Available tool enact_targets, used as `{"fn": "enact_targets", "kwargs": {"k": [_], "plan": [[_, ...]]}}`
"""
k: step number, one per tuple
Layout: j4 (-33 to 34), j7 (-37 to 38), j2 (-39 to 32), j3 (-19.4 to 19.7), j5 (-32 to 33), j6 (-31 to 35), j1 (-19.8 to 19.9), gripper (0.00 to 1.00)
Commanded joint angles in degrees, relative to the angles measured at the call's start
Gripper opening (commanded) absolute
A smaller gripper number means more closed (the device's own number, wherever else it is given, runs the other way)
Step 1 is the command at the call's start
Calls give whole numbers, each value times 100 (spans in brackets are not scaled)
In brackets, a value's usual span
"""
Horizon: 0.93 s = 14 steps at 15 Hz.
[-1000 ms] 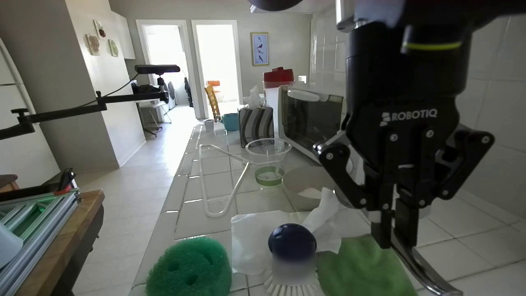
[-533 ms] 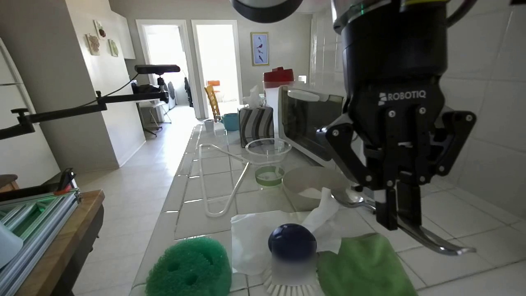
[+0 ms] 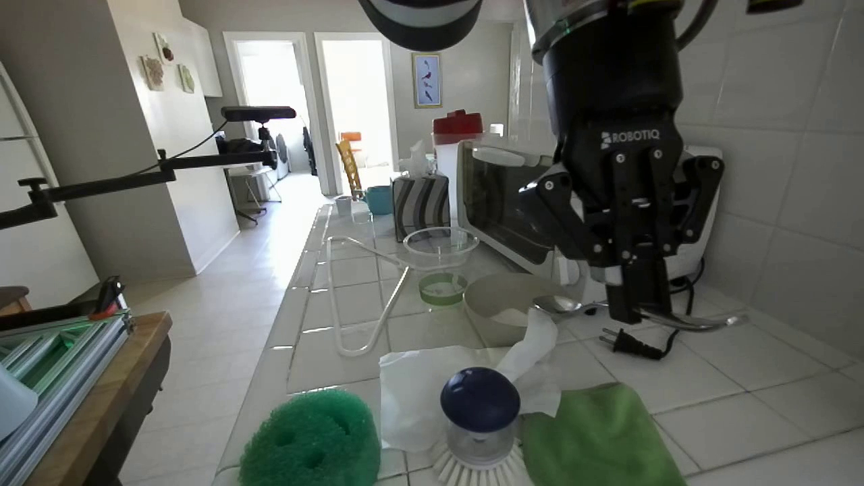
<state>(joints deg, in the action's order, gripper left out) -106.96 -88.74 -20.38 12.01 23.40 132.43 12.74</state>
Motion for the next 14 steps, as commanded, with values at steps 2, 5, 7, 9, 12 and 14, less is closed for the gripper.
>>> {"fn": "enact_targets", "kwargs": {"k": [2, 5, 7, 9, 12, 14], "plan": [[58, 251, 55, -6, 564, -232, -179, 5], [45, 314, 39, -22, 785, -267, -255, 5], [41, 313, 29, -45, 873, -316, -284, 5], [40, 313, 23, -69, 932, -338, -308, 5], [31, 305, 40, -127, 946, -362, -331, 5], [21, 182, 23, -185, 776, -306, -269, 18]]}}
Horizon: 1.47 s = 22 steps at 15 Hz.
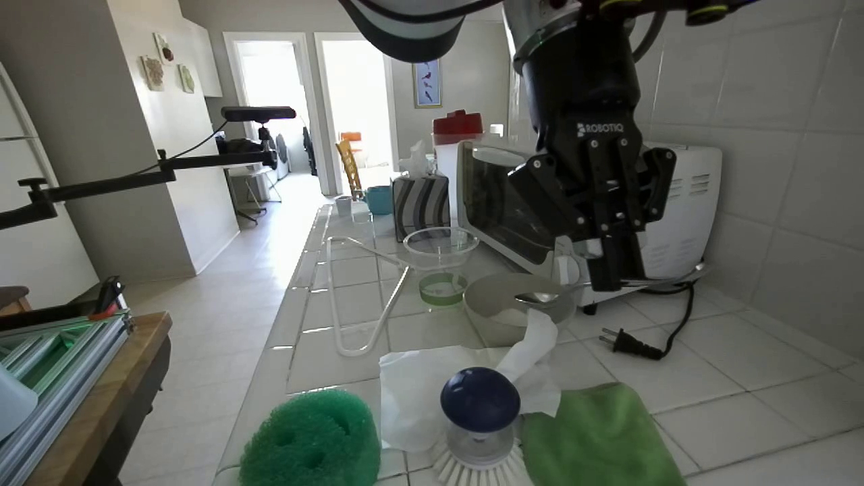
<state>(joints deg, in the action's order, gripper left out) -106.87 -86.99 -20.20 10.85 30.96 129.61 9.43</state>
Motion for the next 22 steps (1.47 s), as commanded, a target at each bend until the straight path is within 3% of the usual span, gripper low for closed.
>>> {"fn": "enact_targets", "kwargs": {"k": [1, 5, 6, 22], "plan": [[13, 8, 4, -71, 22, -29, 49, 18], [13, 8, 4, -70, 23, -33, 45, 18], [13, 8, 4, -70, 23, -33, 45, 5], [-24, 145, -95, -117, 687, -321, -120, 5]]}}
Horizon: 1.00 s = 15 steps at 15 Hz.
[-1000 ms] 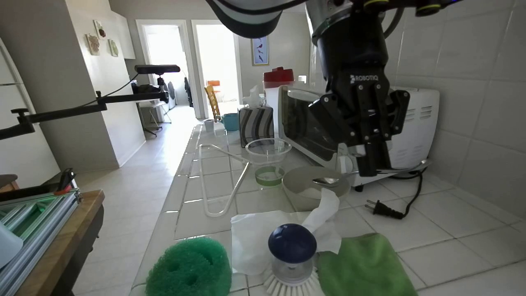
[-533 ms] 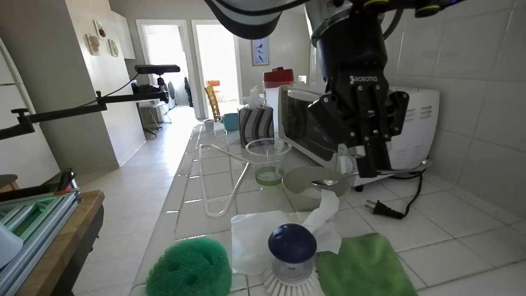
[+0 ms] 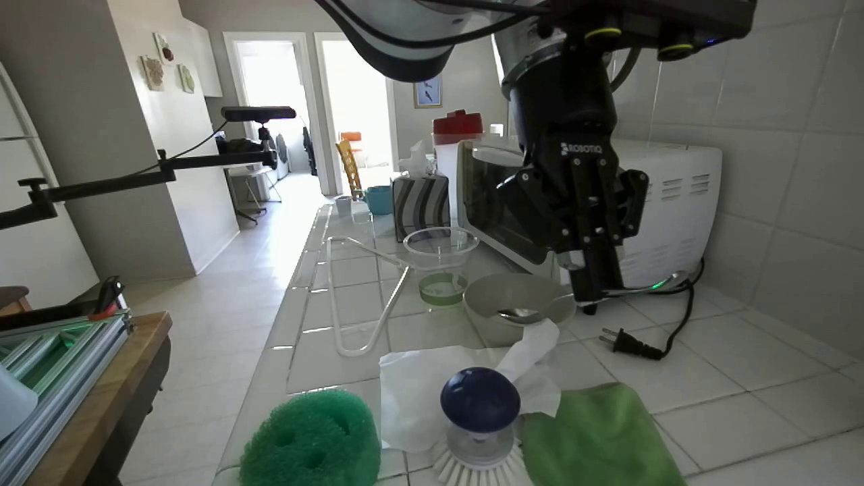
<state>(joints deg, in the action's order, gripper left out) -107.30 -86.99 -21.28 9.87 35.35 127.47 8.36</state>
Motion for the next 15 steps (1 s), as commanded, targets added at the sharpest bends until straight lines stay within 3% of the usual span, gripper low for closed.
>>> {"fn": "enact_targets", "kwargs": {"k": [1, 8, 15], "plan": [[21, 152, 16, -19, 280, -131, -16, 5], [98, 325, -9, -28, 721, -261, -34, 5], [159, 665, 47, -104, 584, -105, 30, 5]]}}
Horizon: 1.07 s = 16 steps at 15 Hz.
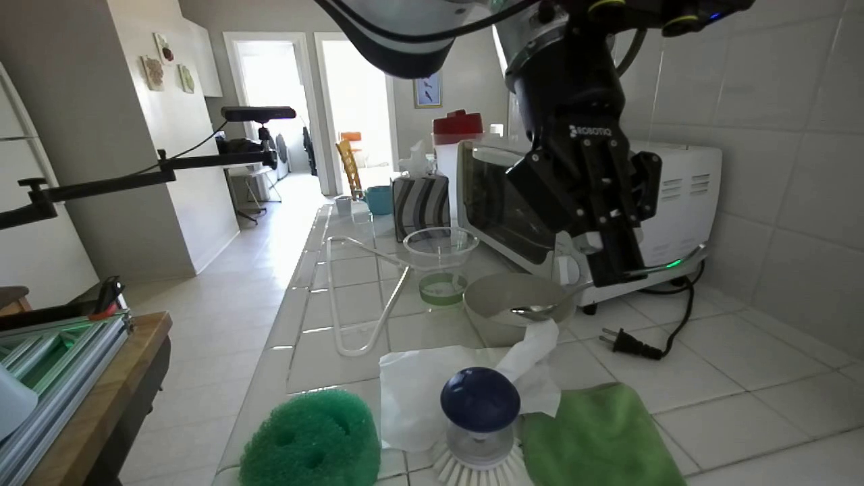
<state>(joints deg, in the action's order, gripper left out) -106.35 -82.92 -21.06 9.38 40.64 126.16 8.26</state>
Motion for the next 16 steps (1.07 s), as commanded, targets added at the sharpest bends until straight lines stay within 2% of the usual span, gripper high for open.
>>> {"fn": "enact_targets", "kwargs": {"k": [1, 16], "plan": [[101, 301, 3, -61, 59, 15, 33, 5], [451, 354, -383, -160, 105, -601, -20, 5]]}}
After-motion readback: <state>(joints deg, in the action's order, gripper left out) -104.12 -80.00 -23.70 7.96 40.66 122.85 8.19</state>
